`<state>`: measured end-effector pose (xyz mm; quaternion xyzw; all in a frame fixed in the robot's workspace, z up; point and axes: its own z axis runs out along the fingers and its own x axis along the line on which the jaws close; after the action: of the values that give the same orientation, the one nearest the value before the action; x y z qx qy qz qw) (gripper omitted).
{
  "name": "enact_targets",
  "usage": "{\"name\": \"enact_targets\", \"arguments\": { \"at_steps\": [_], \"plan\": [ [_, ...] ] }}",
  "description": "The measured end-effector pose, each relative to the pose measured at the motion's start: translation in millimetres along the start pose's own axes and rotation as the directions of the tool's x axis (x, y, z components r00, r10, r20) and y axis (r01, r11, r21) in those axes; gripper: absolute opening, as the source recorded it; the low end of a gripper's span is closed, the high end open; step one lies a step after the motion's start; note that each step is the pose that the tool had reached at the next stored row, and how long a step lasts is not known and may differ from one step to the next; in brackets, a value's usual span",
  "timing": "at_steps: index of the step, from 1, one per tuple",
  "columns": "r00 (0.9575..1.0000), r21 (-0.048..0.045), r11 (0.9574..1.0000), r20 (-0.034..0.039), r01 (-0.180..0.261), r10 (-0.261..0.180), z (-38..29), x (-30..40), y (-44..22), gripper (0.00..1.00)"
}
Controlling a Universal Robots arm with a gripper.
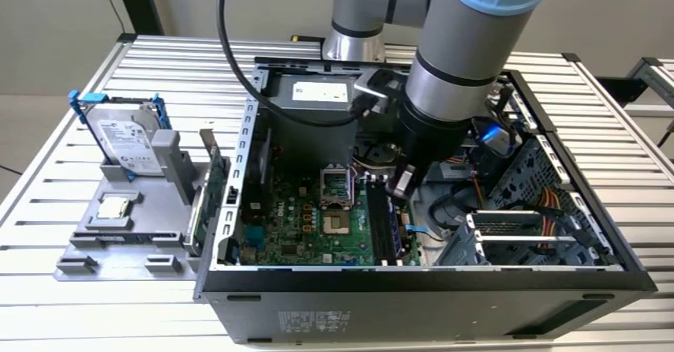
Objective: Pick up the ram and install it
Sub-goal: 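Press down the ram until it locks into place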
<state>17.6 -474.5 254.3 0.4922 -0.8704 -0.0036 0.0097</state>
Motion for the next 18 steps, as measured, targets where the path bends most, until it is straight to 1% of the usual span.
{"name": "enact_targets", "arguments": {
  "at_steps": [6,14,18],
  "plan": [
    [0.9994,0.0003,0.9994,-0.0003,0.036,-0.036,0.0,-0.3,-0.5,0.00],
    [0.9966,0.0008,0.9966,-0.0009,0.083,-0.083,0.0,-0.3,-0.6,0.00],
    [0.9962,0.0009,0.9962,-0.0010,0.087,-0.087,0.0,-0.3,-0.6,0.00]
  ]
}}
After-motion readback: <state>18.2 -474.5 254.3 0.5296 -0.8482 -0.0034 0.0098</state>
